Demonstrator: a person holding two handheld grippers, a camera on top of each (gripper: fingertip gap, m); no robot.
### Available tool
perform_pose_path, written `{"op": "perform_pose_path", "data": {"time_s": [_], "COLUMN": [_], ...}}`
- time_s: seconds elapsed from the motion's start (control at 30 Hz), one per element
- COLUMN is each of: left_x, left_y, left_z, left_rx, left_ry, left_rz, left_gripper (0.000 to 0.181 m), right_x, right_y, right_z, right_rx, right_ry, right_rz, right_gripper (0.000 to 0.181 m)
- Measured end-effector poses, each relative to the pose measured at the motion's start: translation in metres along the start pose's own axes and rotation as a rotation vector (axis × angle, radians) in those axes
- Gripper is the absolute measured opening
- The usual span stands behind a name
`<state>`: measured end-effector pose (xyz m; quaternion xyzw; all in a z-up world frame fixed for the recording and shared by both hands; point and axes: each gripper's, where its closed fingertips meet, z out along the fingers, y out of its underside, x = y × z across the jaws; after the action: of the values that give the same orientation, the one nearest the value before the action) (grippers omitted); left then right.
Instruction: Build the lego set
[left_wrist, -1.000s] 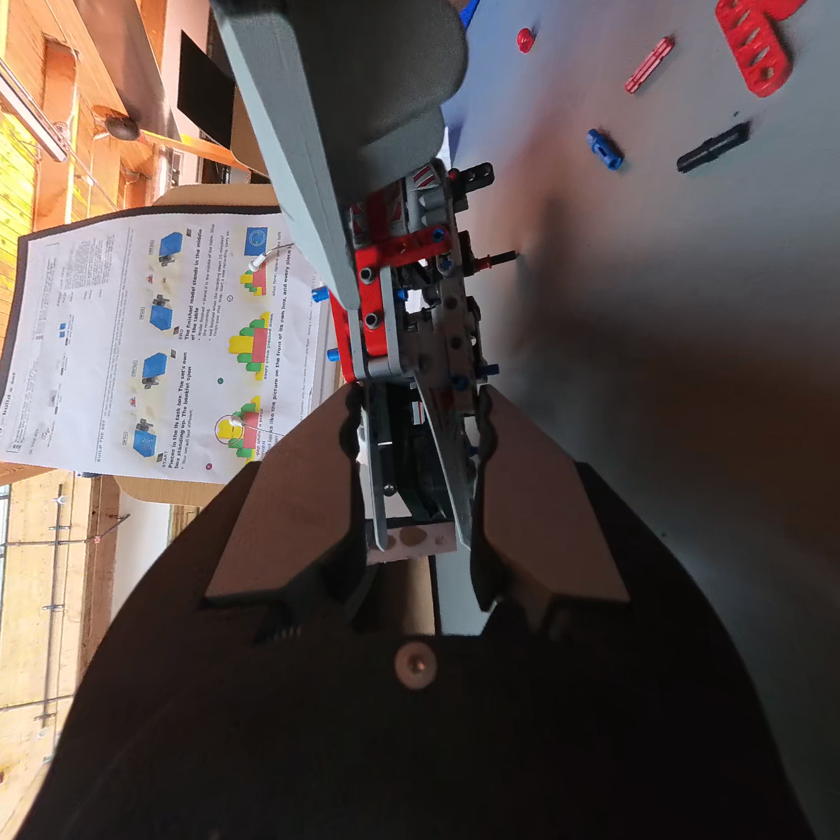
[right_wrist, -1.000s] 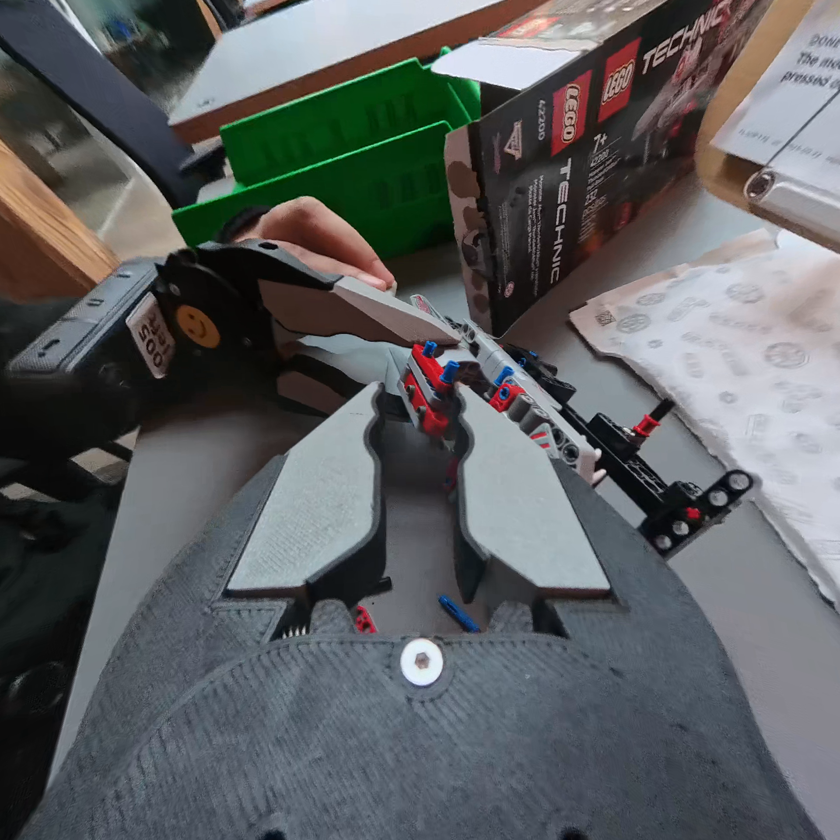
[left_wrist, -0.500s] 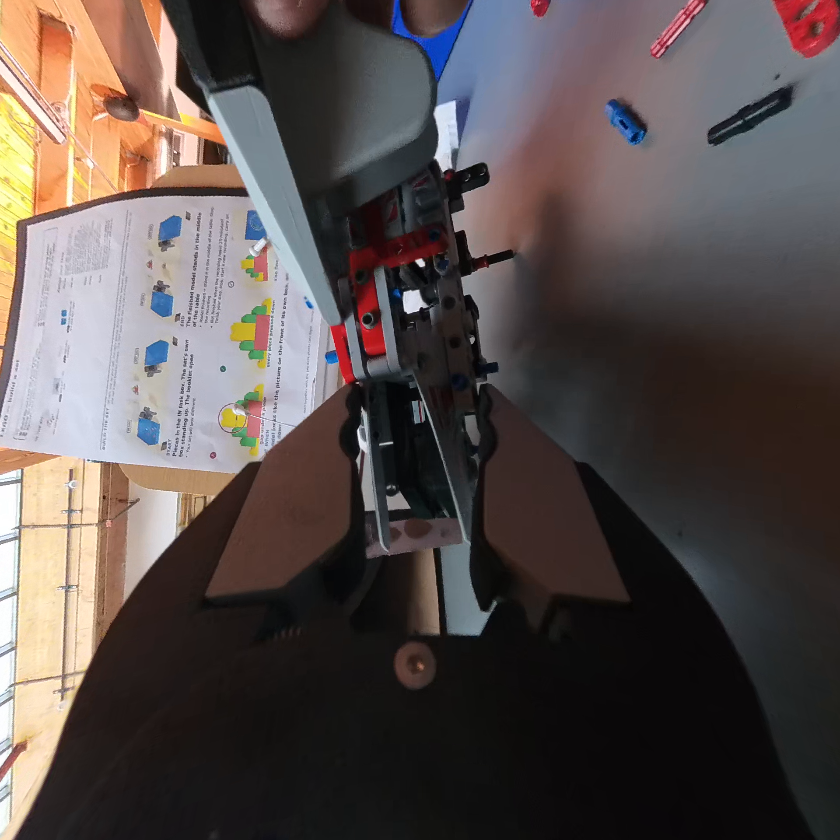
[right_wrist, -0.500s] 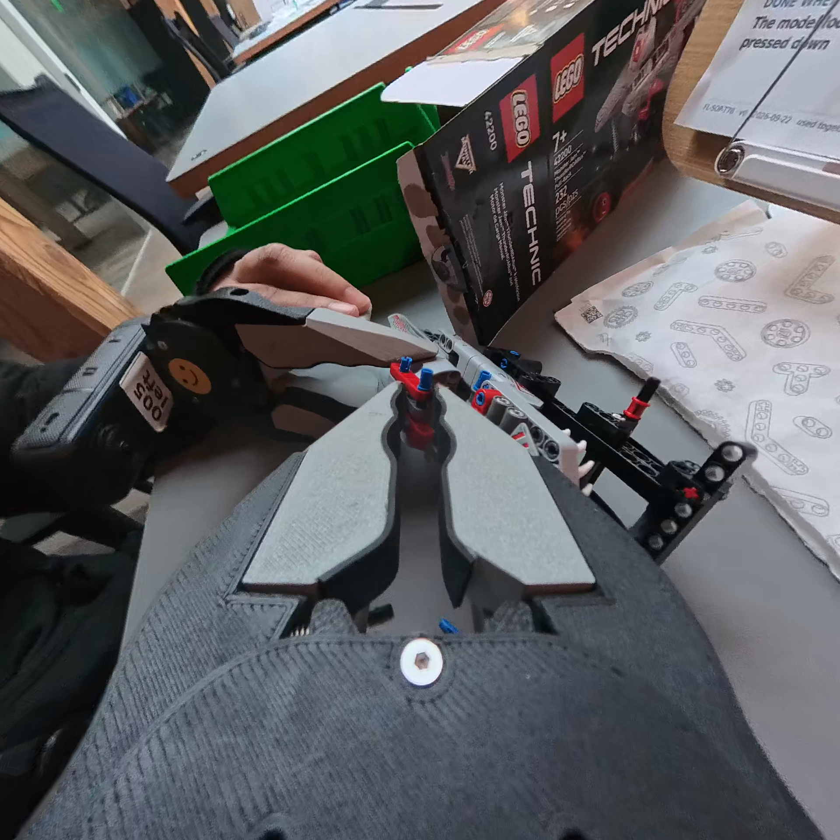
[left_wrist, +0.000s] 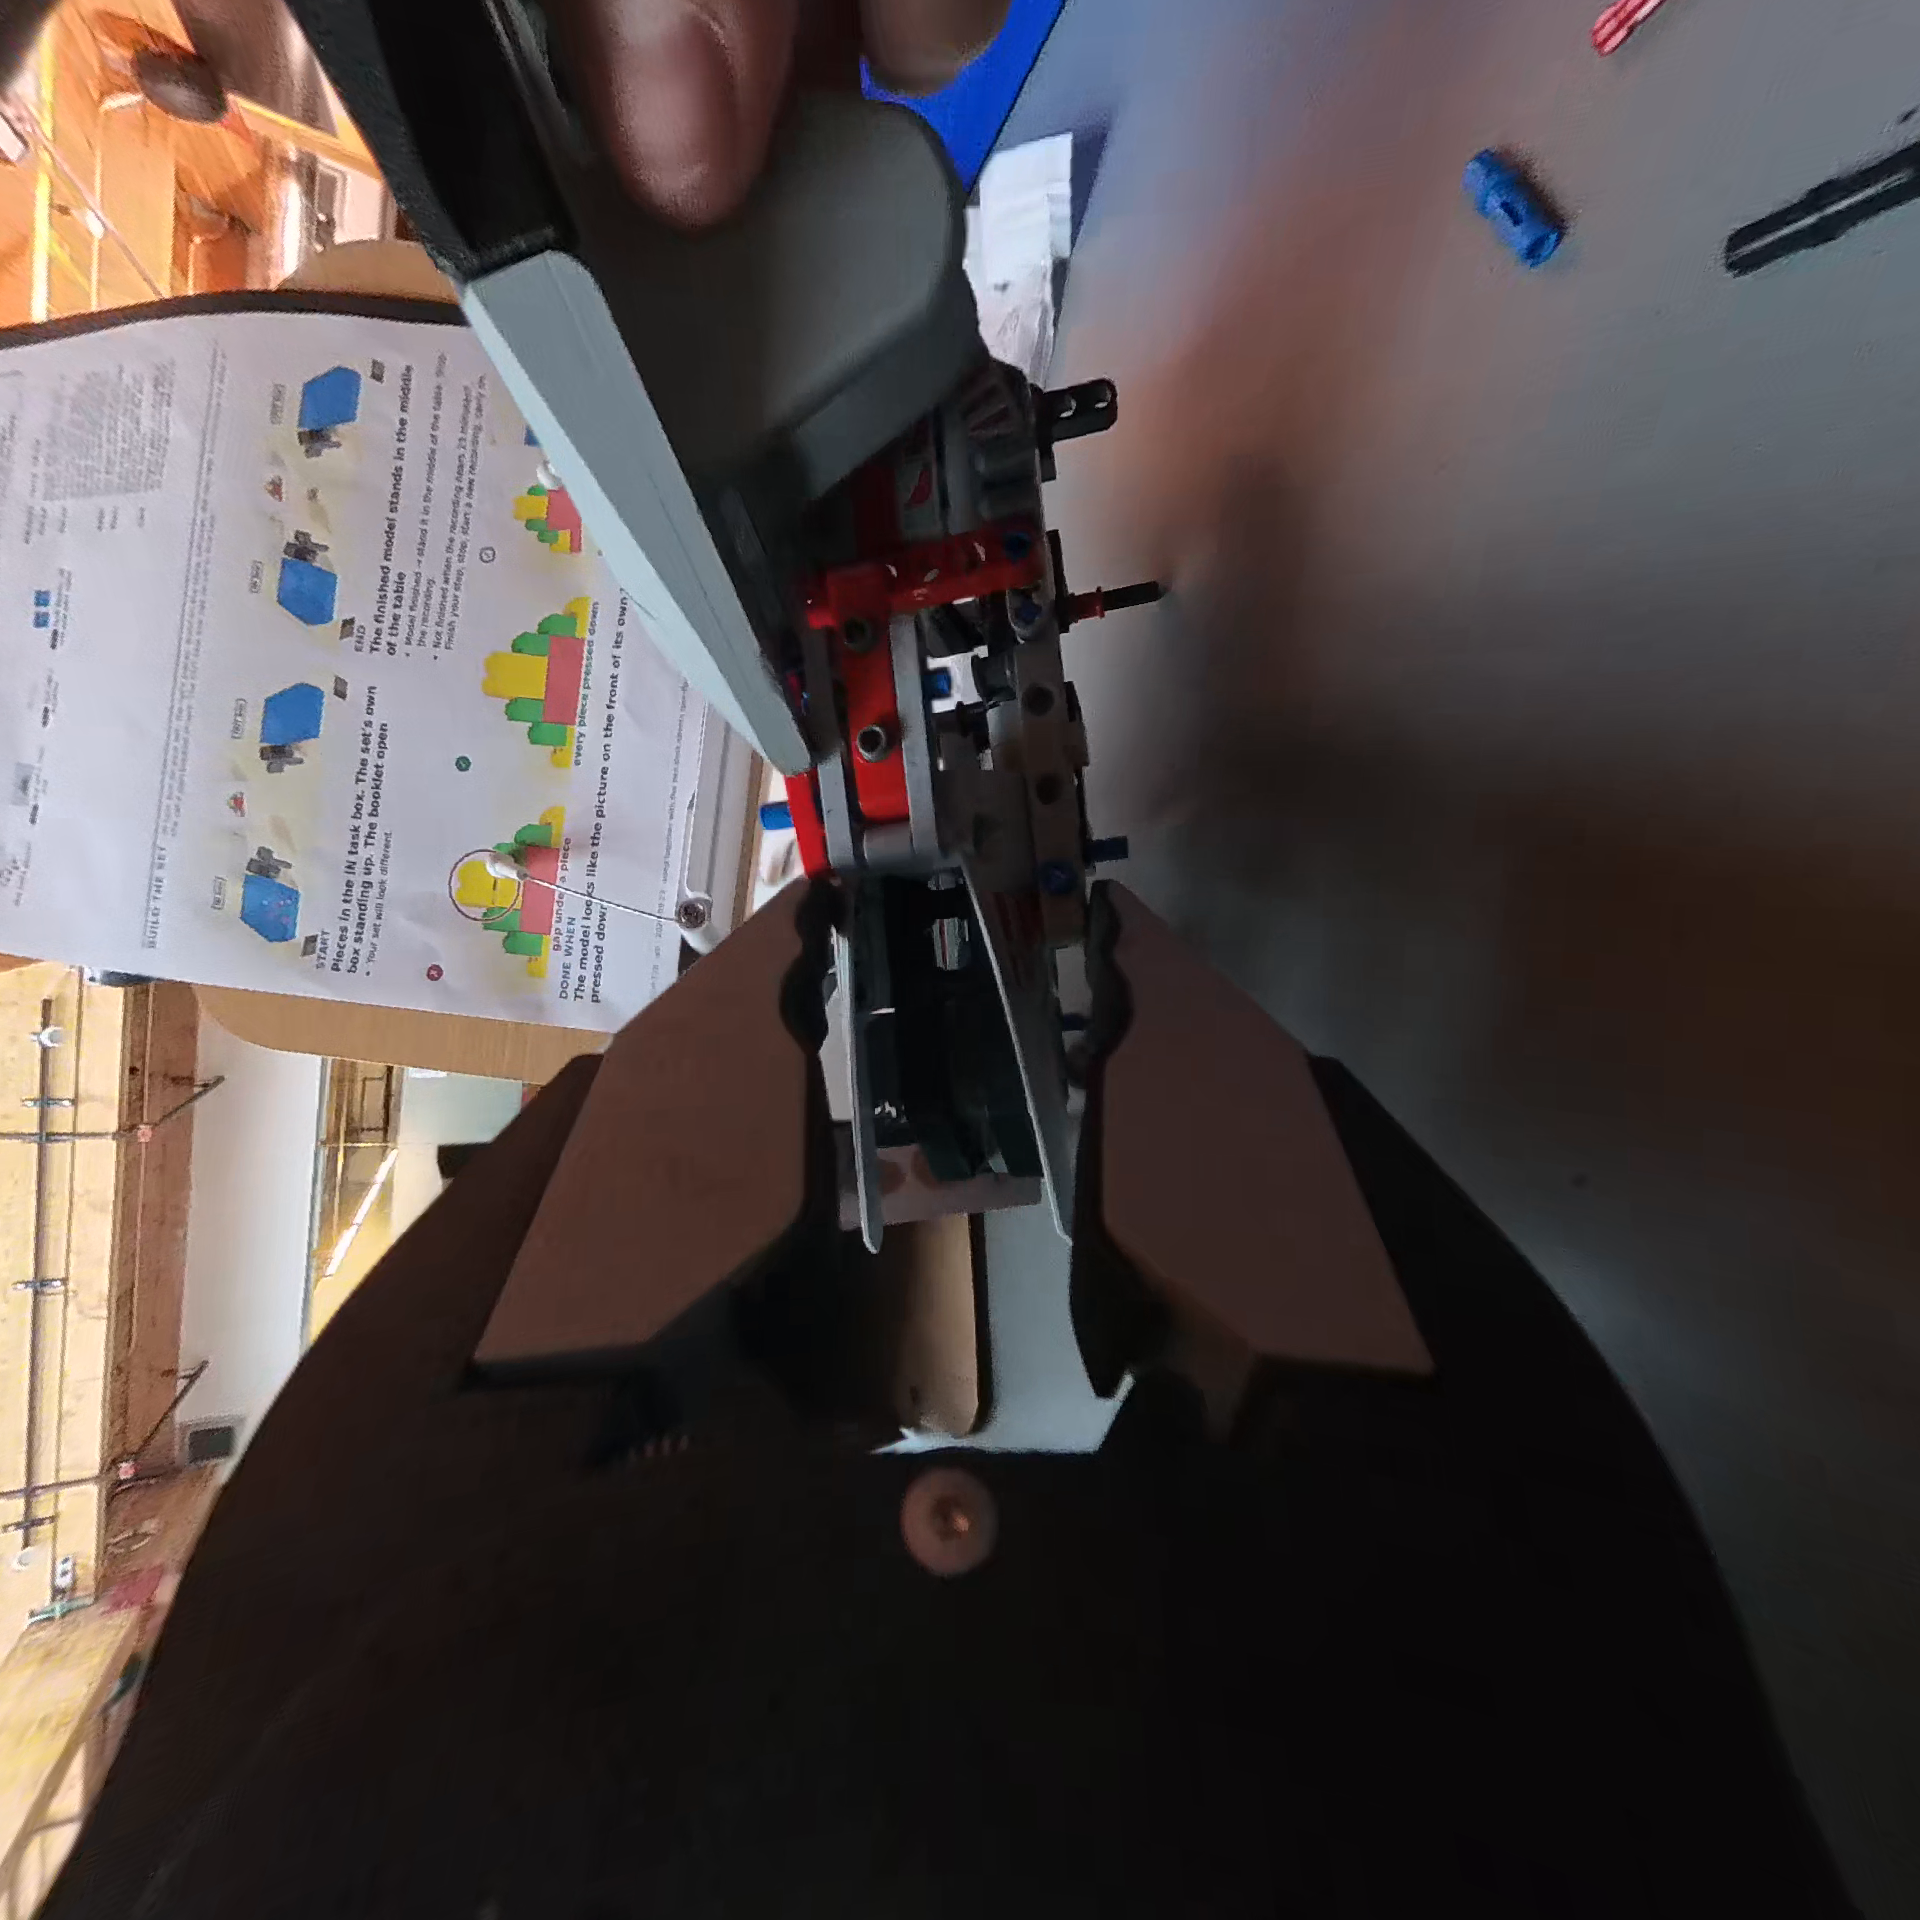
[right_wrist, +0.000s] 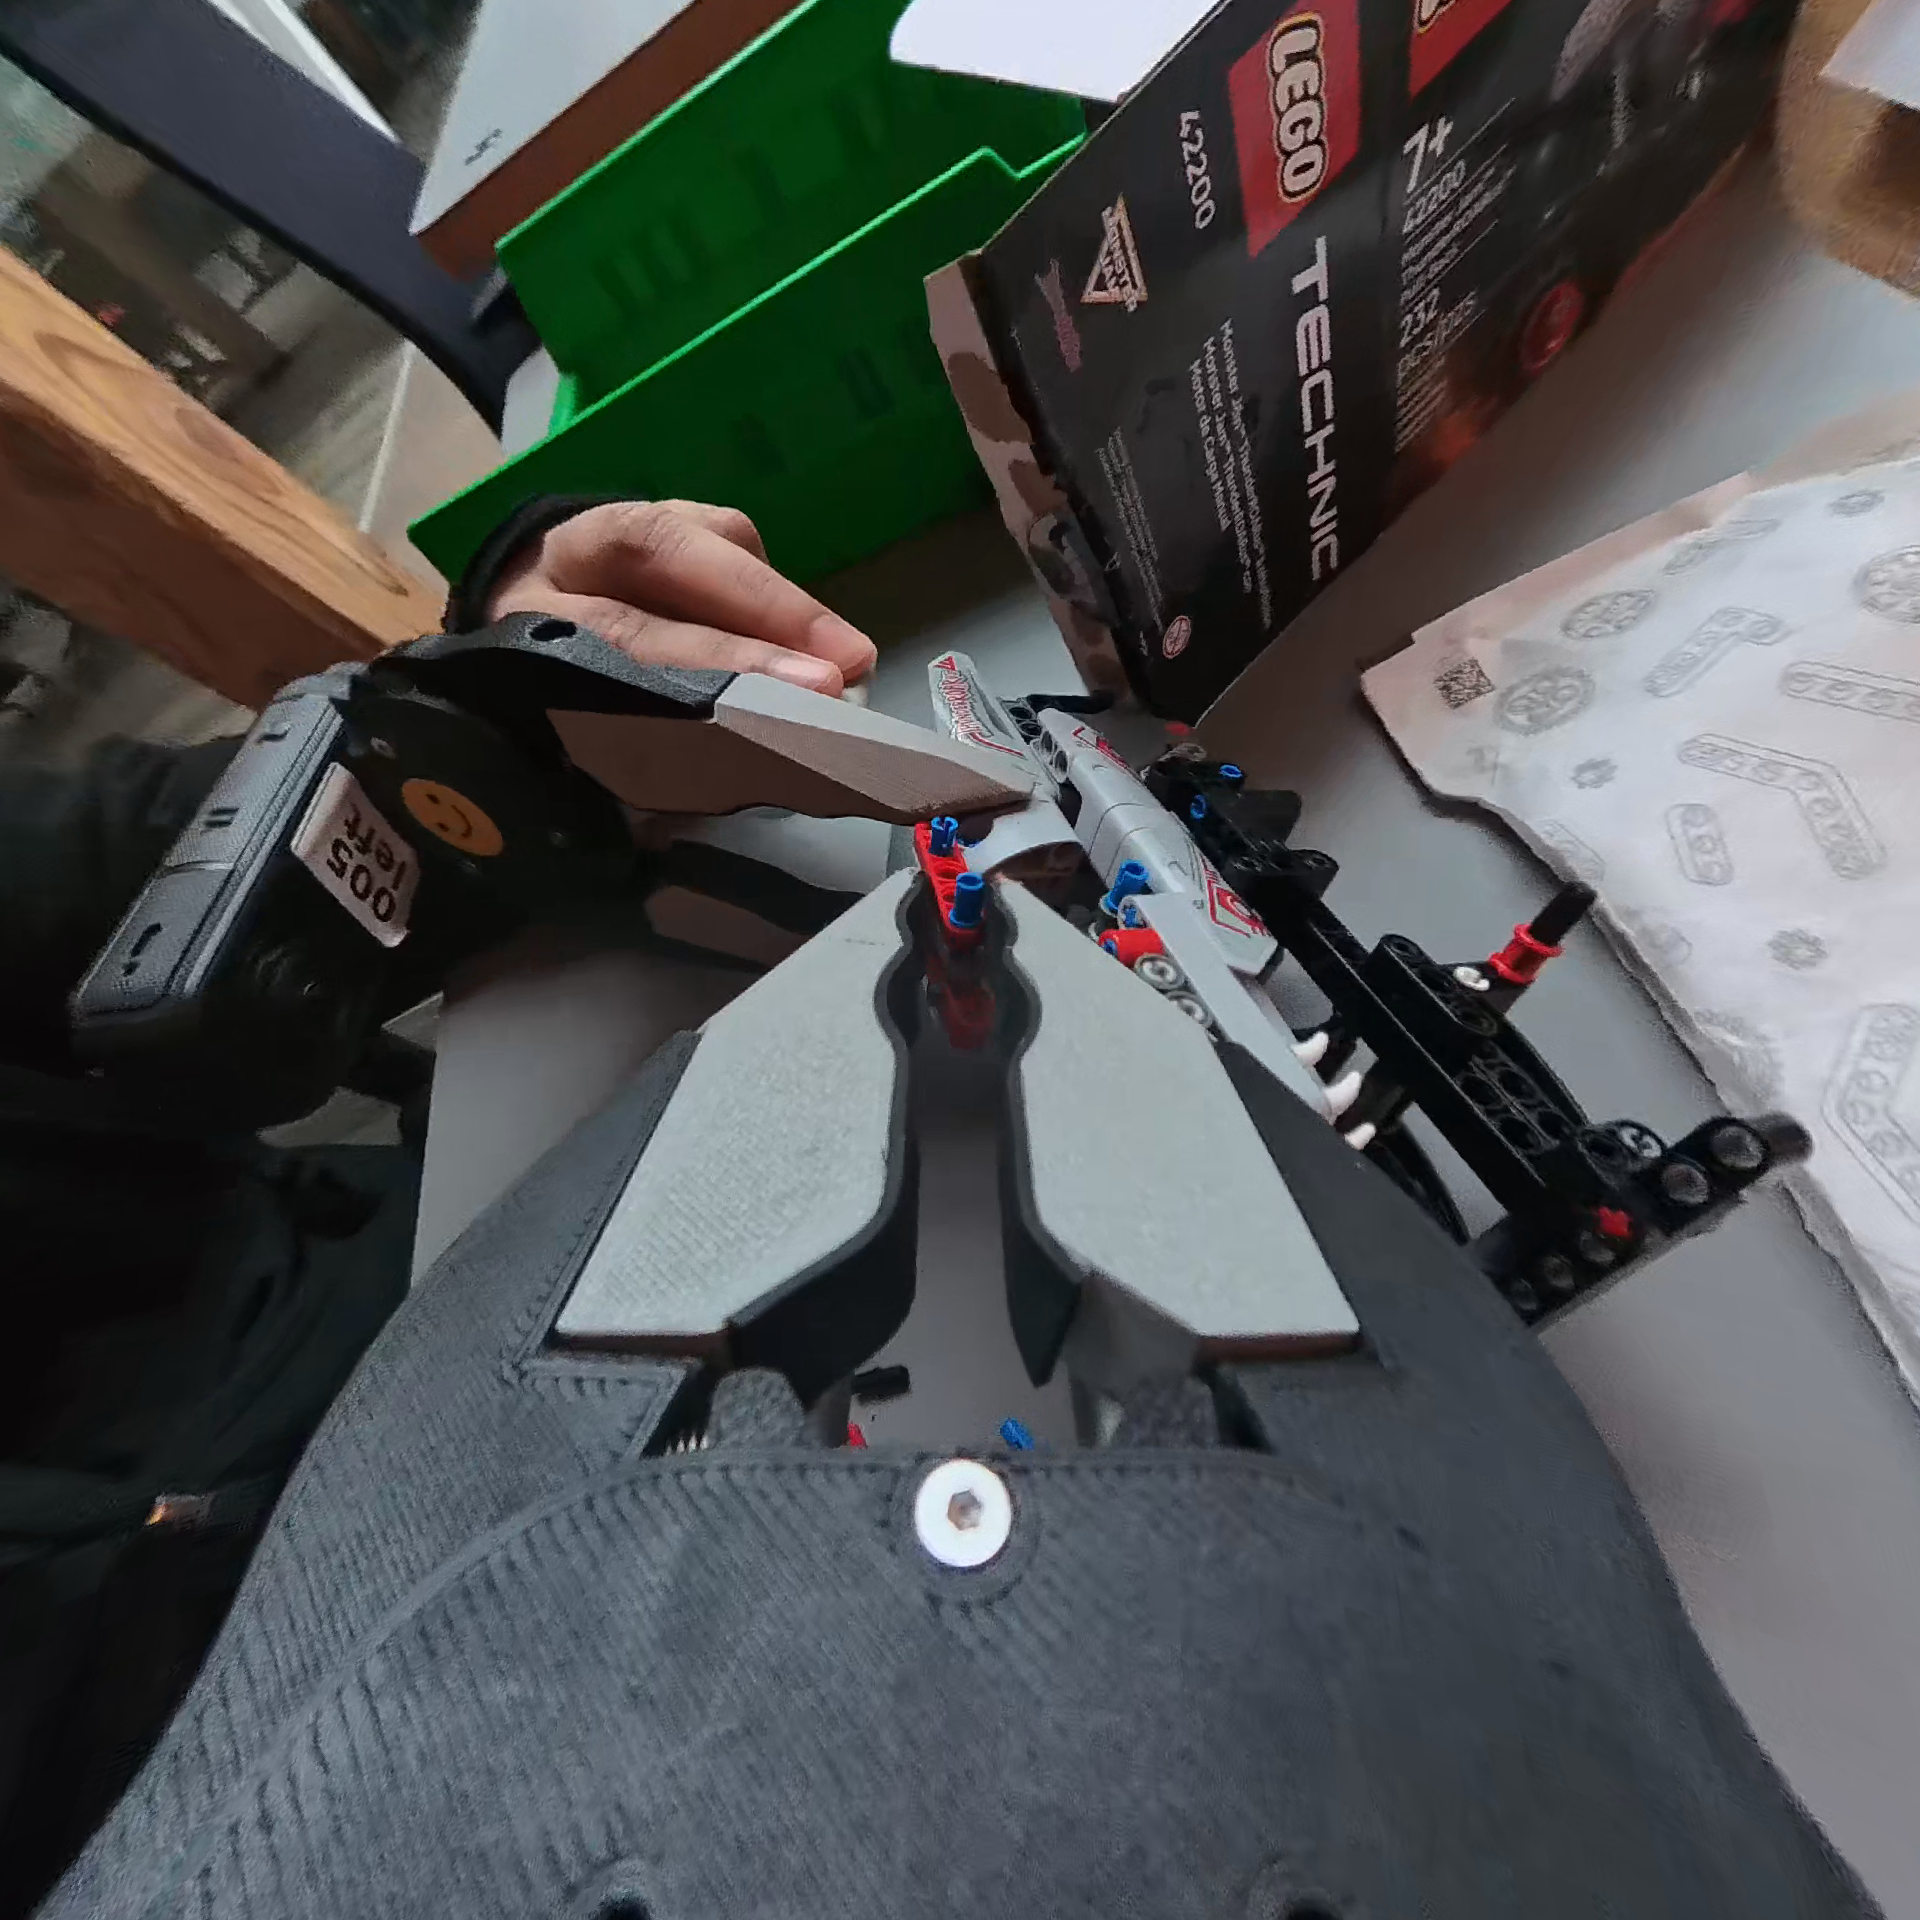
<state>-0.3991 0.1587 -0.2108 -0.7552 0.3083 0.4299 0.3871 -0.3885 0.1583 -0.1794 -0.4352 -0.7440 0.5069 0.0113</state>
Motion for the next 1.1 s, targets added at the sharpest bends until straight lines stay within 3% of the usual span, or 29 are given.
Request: {"op": "perform_pose_path", "data": {"time_s": [0.1,0.3,0.53,0.7,0.83,0.93,1.1], "left_x": [-0.002,-0.004,-0.006,-0.004,-0.003,-0.003,-0.003], "left_y": [0.004,0.007,0.006,0.001,-0.001,-0.001,-0.001], "left_z": [-0.001,0.0,0.0,0.002,0.002,0.003,0.004], "left_rx": [-0.014,-0.048,-0.066,-0.042,-0.018,-0.039,-0.033], "left_ry": [0.012,0.031,0.03,0.016,0.01,-0.001,-0.008], "left_rz": [-0.031,-0.097,-0.123,-0.124,-0.115,-0.096,-0.085], "left_gripper": [0.047,0.048,0.049,0.048,0.047,0.047,0.047], "right_x": [0.0,0.003,0.007,0.011,0.01,0.012,0.012], "right_y": [-0.003,-0.014,-0.025,-0.021,-0.012,-0.012,-0.017], "right_z": [0.003,0.003,0.001,-0.003,-0.006,-0.02,-0.043], "right_rx": [-0.006,0.254,0.377,0.32,0.168,0.175,0.207], "right_ry": [0.002,-0.013,-0.025,0.001,0.012,0.045,0.04], "right_rz": [-0.03,0.077,0.16,0.13,0.063,0.021,-0.016], "right_gripper": [0.005,0.005,0.004,0.005,0.006,0.006,0.026]}}
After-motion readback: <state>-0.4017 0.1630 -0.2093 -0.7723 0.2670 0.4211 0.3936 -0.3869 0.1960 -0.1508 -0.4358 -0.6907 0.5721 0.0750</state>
